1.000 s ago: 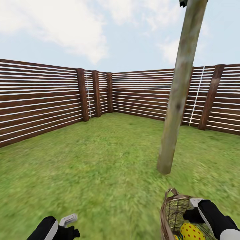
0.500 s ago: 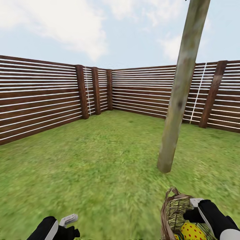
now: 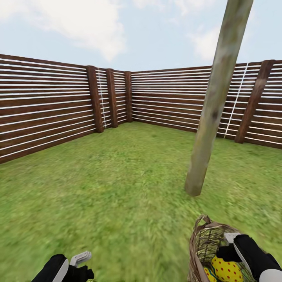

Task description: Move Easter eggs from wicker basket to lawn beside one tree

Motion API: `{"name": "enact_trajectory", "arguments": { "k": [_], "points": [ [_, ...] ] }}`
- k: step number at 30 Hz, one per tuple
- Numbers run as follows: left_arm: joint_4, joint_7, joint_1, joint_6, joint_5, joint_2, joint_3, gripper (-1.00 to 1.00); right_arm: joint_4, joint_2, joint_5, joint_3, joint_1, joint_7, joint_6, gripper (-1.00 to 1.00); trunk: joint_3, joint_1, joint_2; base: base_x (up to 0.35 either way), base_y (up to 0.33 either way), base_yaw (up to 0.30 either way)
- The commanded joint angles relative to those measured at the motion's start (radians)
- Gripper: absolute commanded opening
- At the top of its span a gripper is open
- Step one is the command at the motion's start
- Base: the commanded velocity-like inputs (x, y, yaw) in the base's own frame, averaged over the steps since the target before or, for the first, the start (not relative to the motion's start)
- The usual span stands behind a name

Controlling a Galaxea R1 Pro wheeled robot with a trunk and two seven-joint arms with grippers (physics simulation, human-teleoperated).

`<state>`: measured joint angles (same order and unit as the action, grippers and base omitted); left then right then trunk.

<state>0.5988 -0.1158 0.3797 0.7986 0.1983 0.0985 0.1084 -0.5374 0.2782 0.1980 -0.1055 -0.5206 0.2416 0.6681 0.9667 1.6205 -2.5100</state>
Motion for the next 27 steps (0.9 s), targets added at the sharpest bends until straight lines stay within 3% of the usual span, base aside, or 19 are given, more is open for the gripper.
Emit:
{"name": "enact_trajectory", "arguments": {
  "k": [1,17,27],
  "points": [
    [0.001,-0.004,0.0,0.005,-0.001,0.0,0.004,1.0,-0.002,-0.001,0.011,-0.005,0.0,0.008,0.004,1.0,0.005,0.0,-0.001,0.0,0.0,0.0],
    [0.001,-0.005,0.001,0.005,0.0,-0.001,0.003,1.0,-0.001,-0.004,0.011,-0.003,0.0,0.008,0.004,1.0,0.067,0.007,-0.004,0.0,0.0,0.0],
    [0.001,-0.005,0.0,0.005,0.001,-0.002,0.004,1.0,-0.001,-0.004,0.011,-0.005,0.0,0.008,0.003,1.0,0.067,0.007,-0.004,0.082,0.0,0.0]
  ]
}}
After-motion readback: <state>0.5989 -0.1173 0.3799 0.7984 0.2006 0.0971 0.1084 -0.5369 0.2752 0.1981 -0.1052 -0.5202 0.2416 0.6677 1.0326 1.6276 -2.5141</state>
